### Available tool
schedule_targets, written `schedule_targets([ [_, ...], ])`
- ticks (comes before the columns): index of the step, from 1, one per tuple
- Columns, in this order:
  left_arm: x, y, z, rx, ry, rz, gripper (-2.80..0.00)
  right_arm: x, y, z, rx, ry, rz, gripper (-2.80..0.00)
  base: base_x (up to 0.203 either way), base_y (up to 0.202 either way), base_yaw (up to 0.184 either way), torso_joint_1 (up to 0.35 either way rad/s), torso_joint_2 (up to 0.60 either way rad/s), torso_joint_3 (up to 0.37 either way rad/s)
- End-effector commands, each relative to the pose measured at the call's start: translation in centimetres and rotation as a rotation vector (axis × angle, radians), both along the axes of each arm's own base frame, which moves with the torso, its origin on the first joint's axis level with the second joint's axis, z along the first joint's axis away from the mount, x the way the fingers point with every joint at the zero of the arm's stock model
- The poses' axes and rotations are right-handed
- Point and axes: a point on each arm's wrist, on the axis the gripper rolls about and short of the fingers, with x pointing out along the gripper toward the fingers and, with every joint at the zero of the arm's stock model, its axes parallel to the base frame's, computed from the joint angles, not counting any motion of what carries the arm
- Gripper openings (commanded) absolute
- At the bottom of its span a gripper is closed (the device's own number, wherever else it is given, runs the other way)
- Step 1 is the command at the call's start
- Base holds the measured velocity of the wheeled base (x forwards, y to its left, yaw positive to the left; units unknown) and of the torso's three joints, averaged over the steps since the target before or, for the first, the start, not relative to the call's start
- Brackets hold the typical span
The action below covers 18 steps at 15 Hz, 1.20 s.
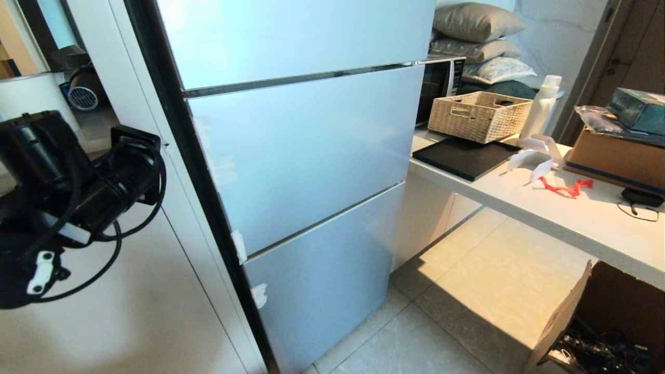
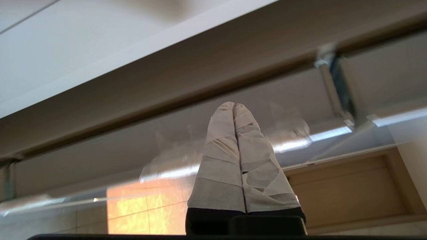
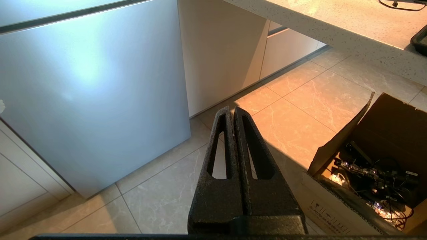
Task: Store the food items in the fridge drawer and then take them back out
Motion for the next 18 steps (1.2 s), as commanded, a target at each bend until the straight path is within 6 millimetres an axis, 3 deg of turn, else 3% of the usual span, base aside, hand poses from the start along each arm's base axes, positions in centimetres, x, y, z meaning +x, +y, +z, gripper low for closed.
schedule_targets([
  [1,1.3,-0.4,-0.1,-0.011,-0.004,-0.006,-2.80,0.0,0.0,0.0,0.000,0.002,0.000,-2.80,0.000,0.000,0.000,0.000,0.00,0.000],
  [7,3.8,-0.8,-0.5,-0.012,-0.001,-0.008,-2.80,0.0,0.0,0.0,0.000,0.002,-0.001,-2.80,0.000,0.000,0.000,0.000,0.00,0.000],
  [18,4.4,-2.1,-0.8,-0.012,0.003,-0.042,-2.80,0.0,0.0,0.0,0.000,0.002,0.000,-2.80,0.000,0.000,0.000,0.000,0.00,0.000],
])
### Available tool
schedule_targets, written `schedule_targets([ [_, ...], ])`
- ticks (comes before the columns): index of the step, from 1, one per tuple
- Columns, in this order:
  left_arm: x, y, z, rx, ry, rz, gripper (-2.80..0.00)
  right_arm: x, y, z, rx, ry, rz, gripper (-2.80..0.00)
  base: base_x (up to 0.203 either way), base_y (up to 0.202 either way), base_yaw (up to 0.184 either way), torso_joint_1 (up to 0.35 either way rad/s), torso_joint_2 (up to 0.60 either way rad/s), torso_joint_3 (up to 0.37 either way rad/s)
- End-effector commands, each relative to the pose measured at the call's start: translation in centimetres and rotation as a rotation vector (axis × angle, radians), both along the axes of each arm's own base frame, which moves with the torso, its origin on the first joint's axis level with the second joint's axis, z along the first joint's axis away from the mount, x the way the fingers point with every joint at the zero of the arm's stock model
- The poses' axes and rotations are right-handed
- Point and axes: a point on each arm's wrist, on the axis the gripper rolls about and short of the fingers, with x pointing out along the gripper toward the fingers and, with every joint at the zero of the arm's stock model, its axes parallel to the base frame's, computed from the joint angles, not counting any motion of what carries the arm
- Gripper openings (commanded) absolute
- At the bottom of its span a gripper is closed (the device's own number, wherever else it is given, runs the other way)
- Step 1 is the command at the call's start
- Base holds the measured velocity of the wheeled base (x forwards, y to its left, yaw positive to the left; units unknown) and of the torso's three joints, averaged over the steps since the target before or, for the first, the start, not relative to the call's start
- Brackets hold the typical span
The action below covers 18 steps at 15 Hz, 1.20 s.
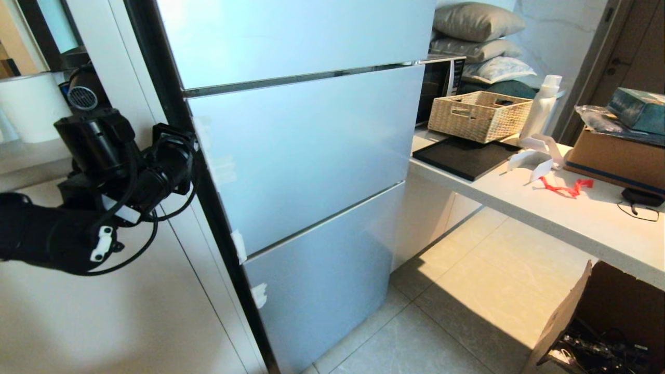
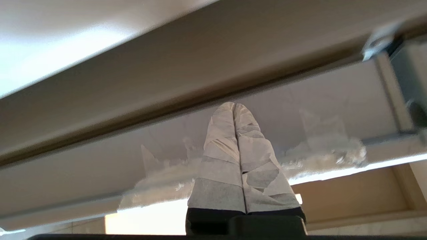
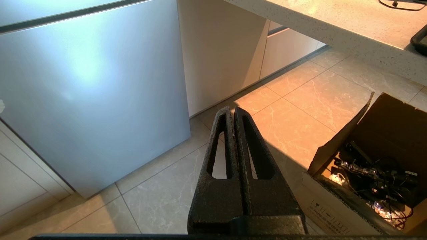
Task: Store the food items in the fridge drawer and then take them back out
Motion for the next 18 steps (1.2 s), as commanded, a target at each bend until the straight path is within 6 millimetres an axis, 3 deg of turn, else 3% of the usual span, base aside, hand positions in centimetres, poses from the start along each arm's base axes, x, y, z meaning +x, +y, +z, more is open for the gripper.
schedule_targets([
  [1,0.0,-0.1,0.0,-0.007,-0.005,-0.001,-2.80,0.0,0.0,0.0,0.000,0.002,0.001,-2.80,0.000,0.000,0.000,0.000,0.00,0.000],
  [11,-0.6,-0.9,-0.4,-0.003,0.012,-0.034,-2.80,0.0,0.0,0.0,0.000,0.002,0.001,-2.80,0.000,0.000,0.000,0.000,0.00,0.000],
  [18,-3.1,-3.3,-0.7,0.004,0.034,-0.120,-2.80,0.0,0.0,0.0,0.000,0.002,0.001,-2.80,0.000,0.000,0.000,0.000,0.00,0.000],
])
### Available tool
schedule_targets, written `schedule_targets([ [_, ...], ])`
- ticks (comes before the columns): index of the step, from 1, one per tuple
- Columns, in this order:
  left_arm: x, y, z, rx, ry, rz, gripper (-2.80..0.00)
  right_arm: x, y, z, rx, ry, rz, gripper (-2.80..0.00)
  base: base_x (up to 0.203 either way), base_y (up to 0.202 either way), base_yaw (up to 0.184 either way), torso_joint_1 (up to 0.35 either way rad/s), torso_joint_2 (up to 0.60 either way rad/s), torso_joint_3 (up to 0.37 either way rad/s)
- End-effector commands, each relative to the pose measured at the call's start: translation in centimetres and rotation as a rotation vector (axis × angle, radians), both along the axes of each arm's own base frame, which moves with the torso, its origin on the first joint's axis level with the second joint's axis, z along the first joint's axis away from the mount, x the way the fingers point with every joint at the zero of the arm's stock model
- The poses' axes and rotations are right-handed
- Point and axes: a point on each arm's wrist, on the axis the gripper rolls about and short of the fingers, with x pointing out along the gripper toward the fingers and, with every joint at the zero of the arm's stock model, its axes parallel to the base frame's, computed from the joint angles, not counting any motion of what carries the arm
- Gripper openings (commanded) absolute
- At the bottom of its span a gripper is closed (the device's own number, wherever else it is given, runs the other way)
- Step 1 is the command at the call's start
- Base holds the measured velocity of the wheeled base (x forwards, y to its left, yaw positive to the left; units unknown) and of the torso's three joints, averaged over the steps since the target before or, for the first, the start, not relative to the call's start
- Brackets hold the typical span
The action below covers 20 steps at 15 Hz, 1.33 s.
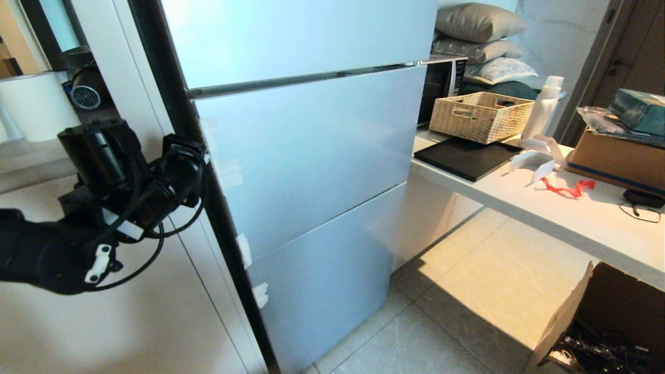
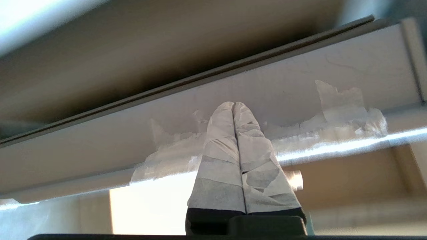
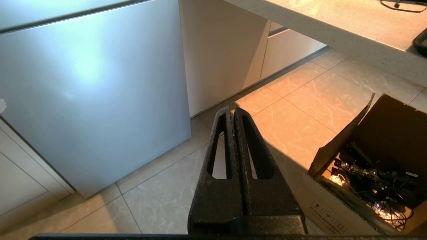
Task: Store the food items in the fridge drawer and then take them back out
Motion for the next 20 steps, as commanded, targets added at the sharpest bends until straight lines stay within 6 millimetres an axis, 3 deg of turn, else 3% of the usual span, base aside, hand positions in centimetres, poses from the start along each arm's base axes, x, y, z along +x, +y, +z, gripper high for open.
schedule_targets([
  [1,-1.2,-0.4,0.4,-0.010,-0.011,-0.025,-2.80,0.0,0.0,0.0,0.000,0.001,0.001,-2.80,0.000,0.000,0.000,0.000,0.00,0.000],
  [5,-3.0,-0.8,0.3,-0.008,-0.003,-0.058,-2.80,0.0,0.0,0.0,0.000,0.001,-0.001,-2.80,0.000,0.000,0.000,0.000,0.00,0.000],
  [9,-6.0,-2.5,0.4,-0.007,-0.003,-0.154,-2.80,0.0,0.0,0.0,0.000,0.001,0.001,-2.80,0.000,0.000,0.000,0.000,0.00,0.000],
  [12,-11.8,-4.6,1.7,-0.028,-0.051,-0.334,-2.80,0.0,0.0,0.0,0.000,0.001,0.001,-2.80,0.000,0.000,0.000,0.000,0.00,0.000],
  [14,-15.1,-3.8,2.1,-0.032,-0.077,-0.387,-2.80,0.0,0.0,0.0,0.000,0.001,0.001,-2.80,0.000,0.000,0.000,0.000,0.00,0.000],
  [18,-20.3,0.0,3.3,0.032,-0.163,-0.407,-2.80,0.0,0.0,0.0,0.000,0.001,0.000,-2.80,0.000,0.000,0.000,0.000,0.00,0.000],
  [20,-22.2,1.6,2.9,0.287,-0.182,-0.388,-2.80,0.0,0.0,0.0,0.000,0.001,0.001,-2.80,0.000,0.000,0.000,0.000,0.00,0.000],
])
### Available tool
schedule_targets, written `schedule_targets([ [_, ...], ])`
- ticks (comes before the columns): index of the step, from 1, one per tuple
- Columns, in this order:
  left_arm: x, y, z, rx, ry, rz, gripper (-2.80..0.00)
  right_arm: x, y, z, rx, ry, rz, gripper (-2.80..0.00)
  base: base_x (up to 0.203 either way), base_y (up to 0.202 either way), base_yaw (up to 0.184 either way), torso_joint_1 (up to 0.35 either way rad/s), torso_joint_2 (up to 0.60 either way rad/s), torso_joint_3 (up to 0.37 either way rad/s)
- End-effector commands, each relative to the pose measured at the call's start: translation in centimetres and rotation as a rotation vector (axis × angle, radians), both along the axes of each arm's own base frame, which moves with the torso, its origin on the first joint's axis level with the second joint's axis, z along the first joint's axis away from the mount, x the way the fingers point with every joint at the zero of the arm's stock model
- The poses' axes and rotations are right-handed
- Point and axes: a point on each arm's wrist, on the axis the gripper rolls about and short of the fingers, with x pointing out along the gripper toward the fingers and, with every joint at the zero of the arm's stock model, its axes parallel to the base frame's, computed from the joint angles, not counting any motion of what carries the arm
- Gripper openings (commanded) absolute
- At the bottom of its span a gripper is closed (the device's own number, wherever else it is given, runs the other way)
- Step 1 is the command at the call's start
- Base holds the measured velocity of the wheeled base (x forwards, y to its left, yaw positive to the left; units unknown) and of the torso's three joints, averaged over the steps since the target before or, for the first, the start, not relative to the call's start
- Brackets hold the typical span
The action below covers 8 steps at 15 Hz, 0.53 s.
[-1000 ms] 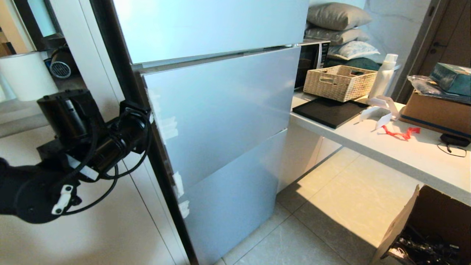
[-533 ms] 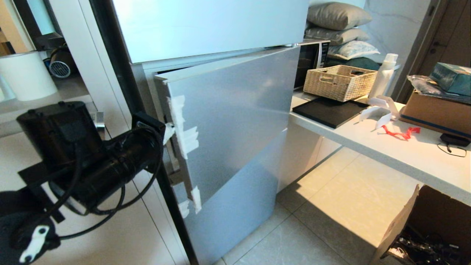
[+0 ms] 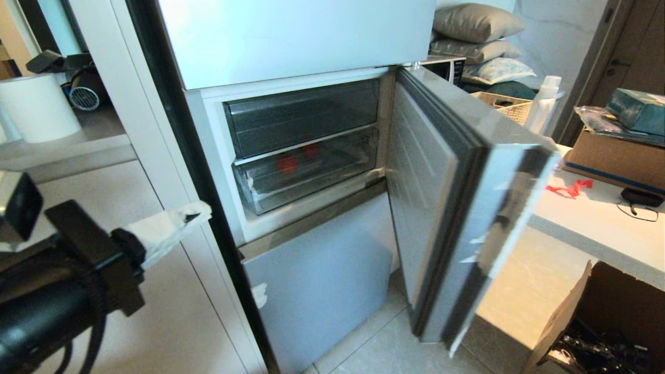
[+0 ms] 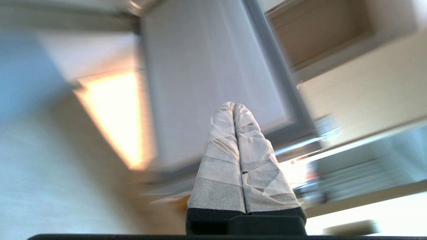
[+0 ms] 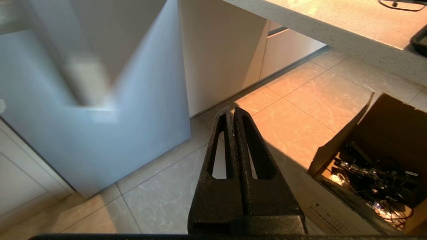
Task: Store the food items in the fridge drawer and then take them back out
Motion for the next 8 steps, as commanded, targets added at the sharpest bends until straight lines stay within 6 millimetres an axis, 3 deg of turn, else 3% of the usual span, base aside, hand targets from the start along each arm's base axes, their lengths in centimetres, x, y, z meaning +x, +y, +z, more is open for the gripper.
schedule_targets([
  [1,-3.9,3.3,0.5,0.279,-0.182,0.041,-2.80,0.0,0.0,0.0,0.000,0.001,0.001,-2.80,0.000,0.000,0.000,0.000,0.00,0.000],
  [4,-6.5,6.2,-1.0,0.639,-0.257,0.174,-2.80,0.0,0.0,0.0,0.001,0.001,0.000,-2.80,0.000,0.000,0.000,0.000,0.00,0.000],
  [8,-7.4,8.8,-3.0,0.824,-0.100,0.581,-2.80,0.0,0.0,0.0,0.000,0.001,0.001,-2.80,0.000,0.000,0.000,0.000,0.00,0.000],
])
